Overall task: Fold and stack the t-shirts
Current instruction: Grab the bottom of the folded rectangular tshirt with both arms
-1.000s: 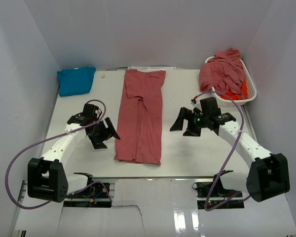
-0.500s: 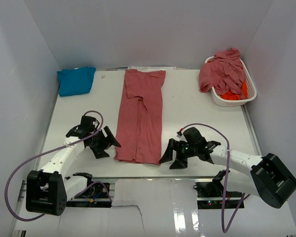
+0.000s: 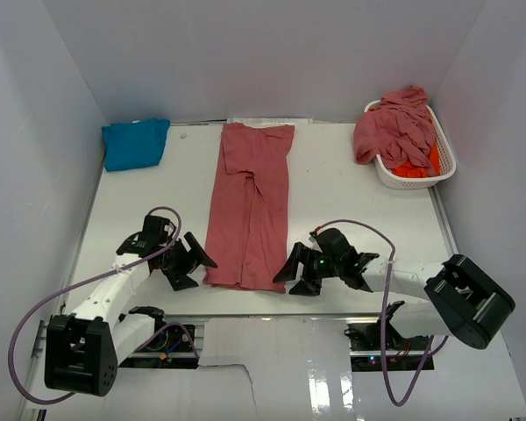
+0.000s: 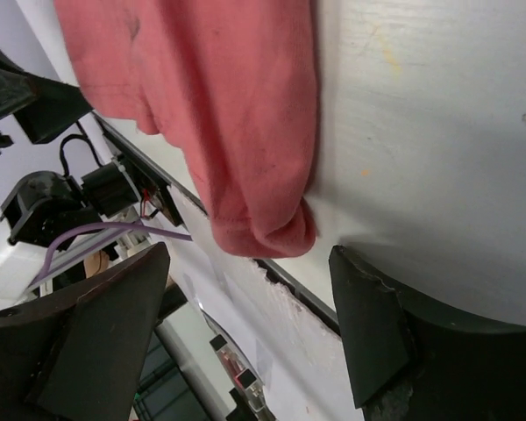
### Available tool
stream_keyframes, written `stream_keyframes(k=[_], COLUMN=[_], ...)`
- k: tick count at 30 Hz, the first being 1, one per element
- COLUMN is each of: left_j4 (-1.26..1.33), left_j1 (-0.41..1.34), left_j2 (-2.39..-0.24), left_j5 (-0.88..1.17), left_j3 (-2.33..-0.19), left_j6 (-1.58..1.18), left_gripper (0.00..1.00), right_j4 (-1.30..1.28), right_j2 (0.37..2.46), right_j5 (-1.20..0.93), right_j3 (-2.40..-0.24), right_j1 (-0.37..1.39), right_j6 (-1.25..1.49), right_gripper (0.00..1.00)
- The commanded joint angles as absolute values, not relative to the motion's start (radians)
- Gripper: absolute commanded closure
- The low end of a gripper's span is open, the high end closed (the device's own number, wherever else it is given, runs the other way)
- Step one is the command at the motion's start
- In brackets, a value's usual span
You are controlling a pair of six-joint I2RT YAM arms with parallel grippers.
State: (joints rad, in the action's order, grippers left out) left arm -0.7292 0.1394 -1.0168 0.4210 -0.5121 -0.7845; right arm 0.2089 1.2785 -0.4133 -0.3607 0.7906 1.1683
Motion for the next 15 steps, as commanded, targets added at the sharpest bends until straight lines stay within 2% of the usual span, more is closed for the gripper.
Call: stream_keyframes(k=[1,5,10,15], left_j4=[-0.729,-0.738,-0.742,-0.745], left_j1=[0.135,0.135,0.135,0.135], left_j2=[-0.997,-1.015,-1.026,-1.023], left_j5=[0.445,0.442,0.433,0.43], left_j3=[-0.523,-0.548,-0.56,-0.551], left_j6=[-0.798,-0.796,-0.793,-0.79], left_gripper=[0.11,0.11,0.11,0.11], right_j4=[0.268,0.243,0.215,0.187], right_j2=[1.318,1.333,1.331,1.312], right_j5=[-0.373,-0.33,-0.278,-0.249], right_j3=[-0.379,-0.397,-0.408,-0.407], right_j1=[0.816,0.854,0.884,0.885], right_j6=[1.196,1.212,1.224,1.223], right_gripper=[0.21,0.26,0.51,0.53])
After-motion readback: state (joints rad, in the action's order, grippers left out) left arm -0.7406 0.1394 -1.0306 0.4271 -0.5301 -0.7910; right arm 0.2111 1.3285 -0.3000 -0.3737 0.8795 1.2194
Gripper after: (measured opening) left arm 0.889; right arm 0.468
